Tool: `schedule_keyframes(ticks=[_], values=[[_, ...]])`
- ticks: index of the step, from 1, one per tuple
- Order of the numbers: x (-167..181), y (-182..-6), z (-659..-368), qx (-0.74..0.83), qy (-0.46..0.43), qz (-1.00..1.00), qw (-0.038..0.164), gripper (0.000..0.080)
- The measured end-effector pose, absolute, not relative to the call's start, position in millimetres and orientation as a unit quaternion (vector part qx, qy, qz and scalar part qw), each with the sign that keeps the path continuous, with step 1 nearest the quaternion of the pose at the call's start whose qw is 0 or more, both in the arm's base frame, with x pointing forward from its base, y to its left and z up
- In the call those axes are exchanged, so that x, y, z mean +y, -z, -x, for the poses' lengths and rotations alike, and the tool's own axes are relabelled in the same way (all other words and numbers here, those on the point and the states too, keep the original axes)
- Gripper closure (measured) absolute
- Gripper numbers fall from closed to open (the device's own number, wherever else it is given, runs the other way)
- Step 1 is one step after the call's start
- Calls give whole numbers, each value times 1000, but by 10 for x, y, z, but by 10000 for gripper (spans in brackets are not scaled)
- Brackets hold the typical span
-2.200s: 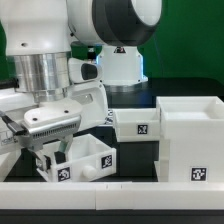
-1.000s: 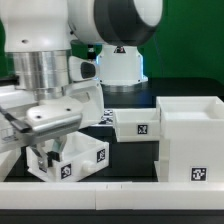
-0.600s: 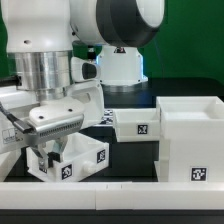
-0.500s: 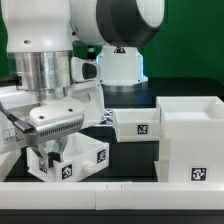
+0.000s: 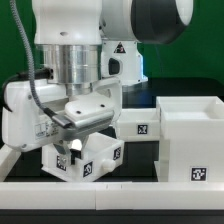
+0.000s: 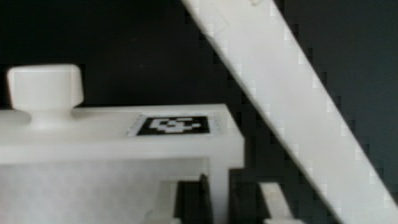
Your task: Assemble drawer
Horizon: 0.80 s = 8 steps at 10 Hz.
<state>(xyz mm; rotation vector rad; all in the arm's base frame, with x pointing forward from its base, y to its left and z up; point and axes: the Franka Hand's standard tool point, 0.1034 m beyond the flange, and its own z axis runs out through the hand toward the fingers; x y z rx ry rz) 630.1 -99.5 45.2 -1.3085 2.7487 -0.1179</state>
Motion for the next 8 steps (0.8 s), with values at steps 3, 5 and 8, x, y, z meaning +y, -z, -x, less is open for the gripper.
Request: schedule_keyframes(ticks=[3, 5, 8], values=[[-1037, -508, -6332, 881, 47, 468, 47, 764], [-1115, -517, -6350, 843, 66, 533, 39, 764], [-1086, -544, -6434, 733, 95, 673, 15, 764]])
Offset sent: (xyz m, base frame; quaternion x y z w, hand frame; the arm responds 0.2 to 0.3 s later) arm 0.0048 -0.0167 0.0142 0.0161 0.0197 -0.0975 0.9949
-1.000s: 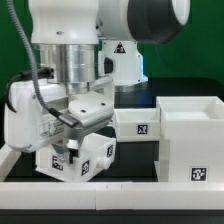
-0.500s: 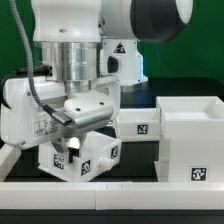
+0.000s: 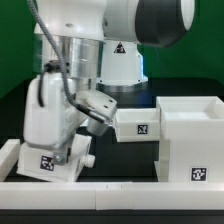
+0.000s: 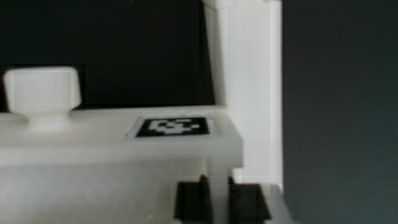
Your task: Assemble drawer
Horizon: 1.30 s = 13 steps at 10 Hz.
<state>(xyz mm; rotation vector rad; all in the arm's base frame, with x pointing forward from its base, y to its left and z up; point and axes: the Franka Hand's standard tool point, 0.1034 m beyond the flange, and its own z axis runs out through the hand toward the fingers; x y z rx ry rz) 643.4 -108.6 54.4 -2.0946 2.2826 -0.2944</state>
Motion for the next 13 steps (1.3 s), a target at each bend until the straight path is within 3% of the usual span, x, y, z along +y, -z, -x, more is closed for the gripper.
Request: schedule_keyframes(ticks=[4, 6, 8, 11, 13], values=[[-1126, -619, -6438, 613, 103, 783, 4, 764], [-1270, -764, -6277, 572, 126, 810, 31, 764], [-1219, -715, -6155, 536, 115, 836, 38, 764], [-1177, -695, -6158, 473, 114, 873, 21, 764], [-914, -866, -6265, 341, 120, 932, -5, 764]])
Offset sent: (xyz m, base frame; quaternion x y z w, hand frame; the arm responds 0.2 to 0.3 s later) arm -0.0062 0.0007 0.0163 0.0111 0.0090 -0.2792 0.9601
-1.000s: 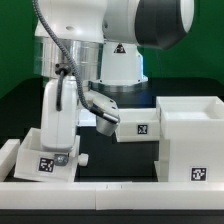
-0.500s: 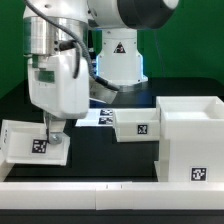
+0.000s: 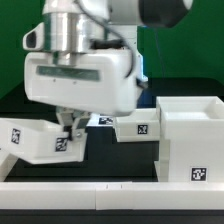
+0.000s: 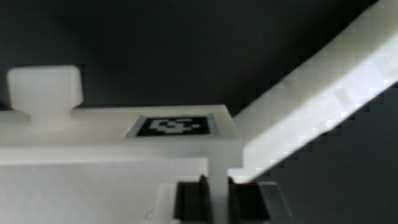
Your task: Assemble drawer
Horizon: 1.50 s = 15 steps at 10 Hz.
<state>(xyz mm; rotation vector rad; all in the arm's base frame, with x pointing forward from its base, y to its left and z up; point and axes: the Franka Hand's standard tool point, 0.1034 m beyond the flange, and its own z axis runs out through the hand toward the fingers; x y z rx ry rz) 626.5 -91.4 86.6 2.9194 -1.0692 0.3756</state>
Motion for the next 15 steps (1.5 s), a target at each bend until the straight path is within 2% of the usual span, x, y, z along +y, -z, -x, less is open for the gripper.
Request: schedule_keyframes(ticks=[1, 2, 3, 7, 9, 11, 14, 15], values=[[-877, -979, -6306, -261, -125, -957, 13, 764], [-862, -1010, -6307, -227, -131, -965, 19, 764], [-860, -981, -6286, -192, -131, -972, 29, 764], [-894, -978, -6281, -102, -125, -986, 45, 764], [-726, -1058, -6330, 61, -118, -988, 79, 764], [-817, -1081, -6288, 188, -101, -972, 95, 764], [-852, -1076, -6283, 247, -91, -959, 108, 764], [-853, -1062, -6238, 256, -75, -958, 101, 764]])
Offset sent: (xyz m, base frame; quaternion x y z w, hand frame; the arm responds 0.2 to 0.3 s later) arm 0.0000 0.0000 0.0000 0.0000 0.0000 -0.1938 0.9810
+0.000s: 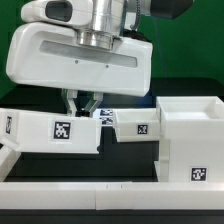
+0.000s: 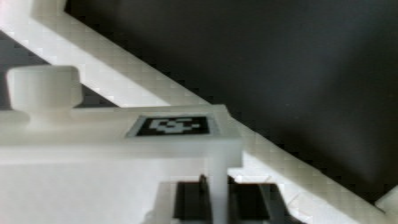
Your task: Assemble drawer
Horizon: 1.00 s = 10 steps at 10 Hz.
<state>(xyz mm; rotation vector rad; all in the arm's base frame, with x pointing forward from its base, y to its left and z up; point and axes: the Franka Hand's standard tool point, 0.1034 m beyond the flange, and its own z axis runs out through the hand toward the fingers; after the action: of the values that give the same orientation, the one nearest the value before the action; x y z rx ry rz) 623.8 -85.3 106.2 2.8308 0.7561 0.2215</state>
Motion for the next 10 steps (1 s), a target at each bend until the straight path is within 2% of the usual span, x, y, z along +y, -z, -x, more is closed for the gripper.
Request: schedule_keyframes(ticks=[1, 2, 4, 7, 10], values=[[-827, -1056, -6130, 261, -32, -962, 75, 764], [-853, -1041, -6087, 274, -10, -959, 64, 764], [-942, -974, -6003, 327, -1, -943, 63, 764], [-960, -969, -5997, 346, 4, -936, 67, 764], [-835, -923, -5914, 452, 29, -889, 66, 764]])
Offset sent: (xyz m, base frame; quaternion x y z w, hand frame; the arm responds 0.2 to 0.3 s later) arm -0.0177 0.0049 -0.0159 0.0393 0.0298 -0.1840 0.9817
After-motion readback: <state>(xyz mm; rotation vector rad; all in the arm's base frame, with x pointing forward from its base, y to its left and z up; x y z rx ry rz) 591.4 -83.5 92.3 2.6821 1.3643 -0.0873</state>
